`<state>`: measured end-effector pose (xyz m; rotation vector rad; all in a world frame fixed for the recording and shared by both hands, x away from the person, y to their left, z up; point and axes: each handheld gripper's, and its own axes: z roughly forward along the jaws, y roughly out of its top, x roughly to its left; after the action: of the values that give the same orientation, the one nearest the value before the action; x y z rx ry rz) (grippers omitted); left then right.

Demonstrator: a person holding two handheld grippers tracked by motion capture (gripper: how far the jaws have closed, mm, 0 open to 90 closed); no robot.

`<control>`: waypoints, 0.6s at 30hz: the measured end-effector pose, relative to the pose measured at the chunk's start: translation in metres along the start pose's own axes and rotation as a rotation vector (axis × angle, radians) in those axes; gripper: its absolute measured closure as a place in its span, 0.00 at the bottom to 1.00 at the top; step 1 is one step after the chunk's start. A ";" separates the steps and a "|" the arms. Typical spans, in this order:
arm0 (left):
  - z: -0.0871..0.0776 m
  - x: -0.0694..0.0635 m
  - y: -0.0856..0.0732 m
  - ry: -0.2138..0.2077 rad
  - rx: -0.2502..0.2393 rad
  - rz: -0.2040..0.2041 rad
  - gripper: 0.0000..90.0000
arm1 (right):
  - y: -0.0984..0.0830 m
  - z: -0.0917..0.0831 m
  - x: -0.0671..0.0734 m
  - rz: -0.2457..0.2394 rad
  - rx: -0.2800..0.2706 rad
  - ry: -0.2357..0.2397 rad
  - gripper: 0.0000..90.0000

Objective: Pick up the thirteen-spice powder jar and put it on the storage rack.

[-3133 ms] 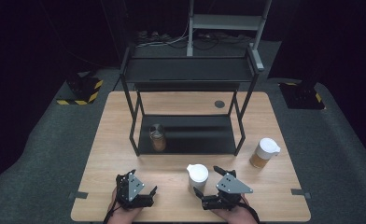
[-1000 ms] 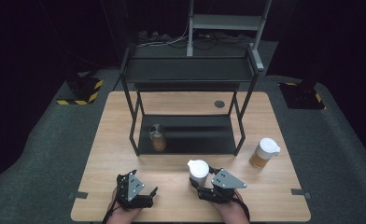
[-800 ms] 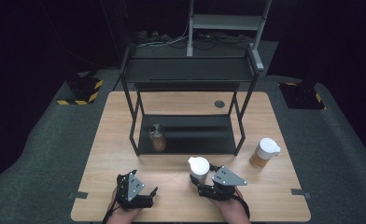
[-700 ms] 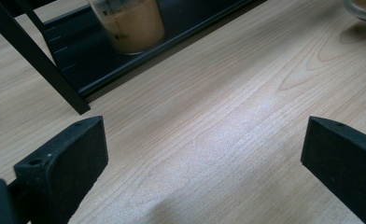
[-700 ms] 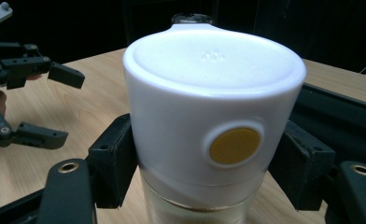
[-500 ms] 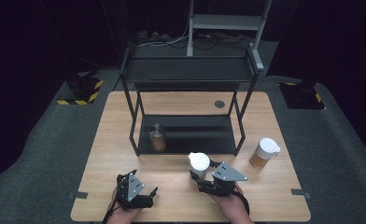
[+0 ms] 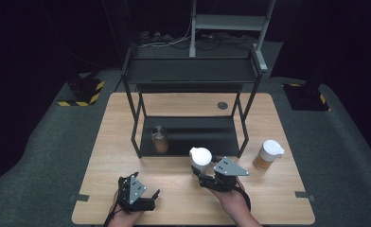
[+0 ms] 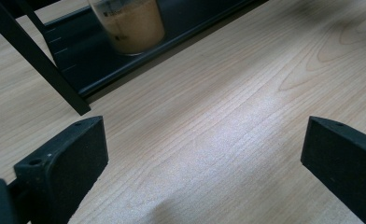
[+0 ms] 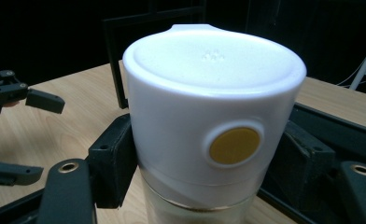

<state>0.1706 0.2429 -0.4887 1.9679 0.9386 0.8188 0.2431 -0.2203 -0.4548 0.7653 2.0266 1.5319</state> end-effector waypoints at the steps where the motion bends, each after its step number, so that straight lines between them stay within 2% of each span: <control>1: 0.000 0.000 0.000 0.000 0.000 0.000 0.01 | 0.001 0.001 0.000 -0.001 0.000 -0.001 0.34; 9: -0.001 0.002 0.002 0.005 0.014 0.038 0.01 | 0.009 0.009 0.000 -0.008 -0.008 -0.020 0.34; 18: -0.002 0.003 0.004 0.006 0.020 0.054 0.01 | 0.015 0.017 -0.001 -0.015 -0.011 -0.027 0.34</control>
<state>0.1718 0.2445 -0.4841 2.0167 0.9039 0.8490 0.2576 -0.2062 -0.4443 0.7601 1.9984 1.5154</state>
